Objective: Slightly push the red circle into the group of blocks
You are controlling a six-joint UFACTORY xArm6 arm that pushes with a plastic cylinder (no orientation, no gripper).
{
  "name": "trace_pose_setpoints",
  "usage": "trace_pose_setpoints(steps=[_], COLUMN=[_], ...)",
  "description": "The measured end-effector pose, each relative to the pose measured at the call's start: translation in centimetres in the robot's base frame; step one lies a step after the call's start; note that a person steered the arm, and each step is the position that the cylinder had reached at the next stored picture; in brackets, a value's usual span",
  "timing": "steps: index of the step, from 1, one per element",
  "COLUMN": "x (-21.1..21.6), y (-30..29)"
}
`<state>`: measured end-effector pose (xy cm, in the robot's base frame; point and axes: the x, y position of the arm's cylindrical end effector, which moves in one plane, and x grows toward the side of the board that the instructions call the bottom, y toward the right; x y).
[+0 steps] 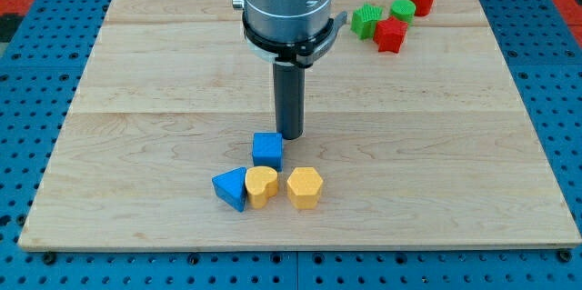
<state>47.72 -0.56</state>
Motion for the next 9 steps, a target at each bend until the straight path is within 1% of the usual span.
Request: trace_pose_setpoints(steps=[2, 3, 4, 5, 6, 7, 8, 9], x=[0.5, -4.4, -10.9, -18.6, -24.8, -27.1, -26.4, -28.0], y=[0.4, 7.2, 18.3, 30.3, 30.0, 25.3, 17.2, 21.2])
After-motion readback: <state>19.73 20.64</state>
